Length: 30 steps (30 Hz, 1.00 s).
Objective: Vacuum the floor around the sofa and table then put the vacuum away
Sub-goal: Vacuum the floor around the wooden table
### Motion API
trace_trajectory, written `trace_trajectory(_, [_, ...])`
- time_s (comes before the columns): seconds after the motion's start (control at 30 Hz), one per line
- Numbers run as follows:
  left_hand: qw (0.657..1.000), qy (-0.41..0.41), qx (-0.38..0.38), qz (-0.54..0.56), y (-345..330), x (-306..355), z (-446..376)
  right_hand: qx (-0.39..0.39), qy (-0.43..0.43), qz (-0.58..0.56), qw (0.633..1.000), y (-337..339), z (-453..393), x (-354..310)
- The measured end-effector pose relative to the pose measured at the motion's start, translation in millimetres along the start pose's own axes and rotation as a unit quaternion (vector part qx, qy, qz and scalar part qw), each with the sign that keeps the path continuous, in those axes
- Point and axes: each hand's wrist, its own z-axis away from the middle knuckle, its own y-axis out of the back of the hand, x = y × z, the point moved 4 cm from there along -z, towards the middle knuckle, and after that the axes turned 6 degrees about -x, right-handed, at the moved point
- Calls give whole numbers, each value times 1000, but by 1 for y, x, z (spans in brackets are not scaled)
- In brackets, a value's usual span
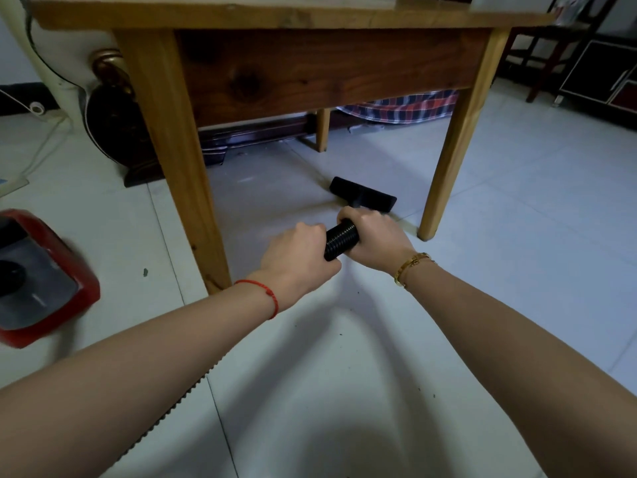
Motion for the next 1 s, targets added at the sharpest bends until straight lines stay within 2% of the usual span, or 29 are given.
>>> trace_trajectory(0.23, [1000,-5,-10,28,-17,14,-49,-30,-34,-30,999,-5,-26,43])
trace_trajectory(0.4, [999,-6,-26,48,-18,13,-55,-47,-42,-43,997,-4,-27,43])
trace_trajectory(0.67, [994,24,-84,69,32,8,6,-106,-53,-92,989,36,6,-19])
trace_trajectory(1.0, [980,47,-182,59,146,22,109,-197,-70,-165,964,129,70,-118])
